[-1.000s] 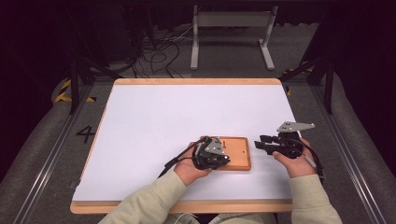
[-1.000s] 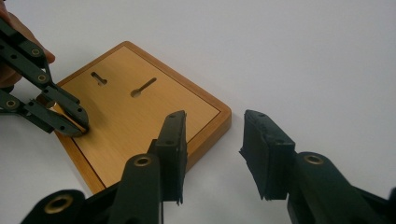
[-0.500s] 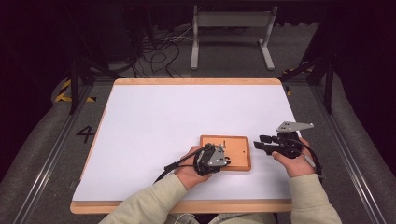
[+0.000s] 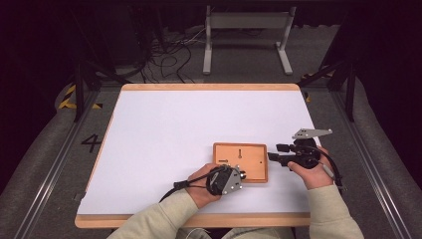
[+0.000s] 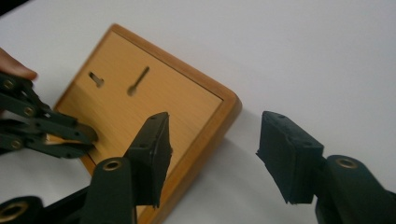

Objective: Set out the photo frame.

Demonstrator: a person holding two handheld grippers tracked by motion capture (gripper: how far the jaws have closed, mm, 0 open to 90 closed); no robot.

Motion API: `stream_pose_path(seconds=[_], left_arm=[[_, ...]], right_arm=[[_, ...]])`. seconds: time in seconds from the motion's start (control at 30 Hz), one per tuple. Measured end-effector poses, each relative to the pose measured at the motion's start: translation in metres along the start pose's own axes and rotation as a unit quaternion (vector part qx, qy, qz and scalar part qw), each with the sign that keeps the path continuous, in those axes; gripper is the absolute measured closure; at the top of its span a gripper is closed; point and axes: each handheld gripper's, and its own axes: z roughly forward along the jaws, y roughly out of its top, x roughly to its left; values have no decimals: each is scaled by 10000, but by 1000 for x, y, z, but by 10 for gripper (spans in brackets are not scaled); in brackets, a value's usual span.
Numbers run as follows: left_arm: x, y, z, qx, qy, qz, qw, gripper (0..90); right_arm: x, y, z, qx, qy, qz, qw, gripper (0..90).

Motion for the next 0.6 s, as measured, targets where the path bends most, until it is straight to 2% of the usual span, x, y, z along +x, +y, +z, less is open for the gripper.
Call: stream_pose_path(seconds=[0.07, 0.13, 0.17, 0.27, 0.3, 0.33, 0.4, 0.5, 0.6], left_arm=[[-2, 0, 0, -20, 70, 67, 10000, 841], [-4, 0, 0, -13, 125, 134, 9998, 842], [-5, 0, 0, -19, 140, 138, 9998, 842], [-6, 0, -1, 7, 166, 208, 9996, 842], [-6, 1, -1, 9, 170, 233, 9996, 842], [-7, 1, -1, 1, 180, 265, 9995, 842], [-8, 1, -1, 19, 209, 281, 9994, 842], [-10, 1, -2, 45, 277, 409, 9988, 842], [-11, 1, -2, 35, 289, 423, 9987, 842]], right_arm=[[1, 2, -1, -167, 113, 31, 9998, 401], [1, 4, 0, -209, 67, 136, 9997, 325], [1, 4, 0, -209, 67, 136, 9997, 325], [-2, 4, 8, -77, 74, 344, 9994, 242], [-2, 4, 8, -77, 74, 344, 9994, 242], [-4, 3, 15, 51, 243, 446, 9987, 219], [-5, 3, 18, 86, 264, 476, 9985, 210], [-11, 1, 30, 171, 498, 753, 9958, 196], [-13, 1, 39, 242, 577, 802, 9948, 199]])
